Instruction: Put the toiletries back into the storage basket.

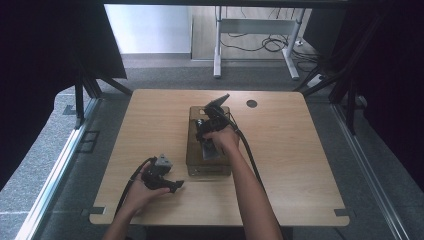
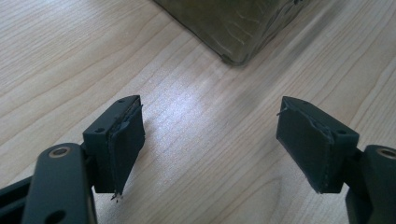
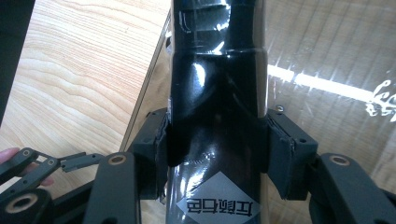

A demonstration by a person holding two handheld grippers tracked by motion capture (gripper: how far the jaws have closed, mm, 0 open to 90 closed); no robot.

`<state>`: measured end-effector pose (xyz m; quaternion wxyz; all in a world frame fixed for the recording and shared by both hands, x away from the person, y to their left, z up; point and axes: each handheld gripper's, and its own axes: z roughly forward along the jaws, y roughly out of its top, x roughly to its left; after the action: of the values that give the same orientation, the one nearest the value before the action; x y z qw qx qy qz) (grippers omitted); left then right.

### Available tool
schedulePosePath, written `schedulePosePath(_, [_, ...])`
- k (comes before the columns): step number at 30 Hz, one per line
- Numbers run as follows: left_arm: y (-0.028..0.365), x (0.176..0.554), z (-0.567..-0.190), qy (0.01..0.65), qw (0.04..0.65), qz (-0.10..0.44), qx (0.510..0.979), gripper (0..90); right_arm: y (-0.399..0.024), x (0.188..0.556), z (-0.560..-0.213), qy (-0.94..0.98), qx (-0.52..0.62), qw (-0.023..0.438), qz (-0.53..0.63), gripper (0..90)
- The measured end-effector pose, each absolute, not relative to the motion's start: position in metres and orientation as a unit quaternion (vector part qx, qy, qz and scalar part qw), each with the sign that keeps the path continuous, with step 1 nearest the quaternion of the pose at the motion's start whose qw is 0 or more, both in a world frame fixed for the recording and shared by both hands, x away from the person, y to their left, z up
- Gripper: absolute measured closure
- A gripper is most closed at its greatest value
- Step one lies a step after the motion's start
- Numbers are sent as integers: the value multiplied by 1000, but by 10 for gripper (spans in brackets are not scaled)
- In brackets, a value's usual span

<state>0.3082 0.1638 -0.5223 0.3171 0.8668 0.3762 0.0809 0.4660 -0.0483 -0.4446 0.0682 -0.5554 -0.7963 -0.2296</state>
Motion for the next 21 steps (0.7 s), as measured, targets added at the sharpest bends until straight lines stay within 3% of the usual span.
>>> schedulePosePath(21, [162, 309, -523, 371, 315, 80, 870, 238, -36, 468, -468, -777, -581, 81, -228, 461])
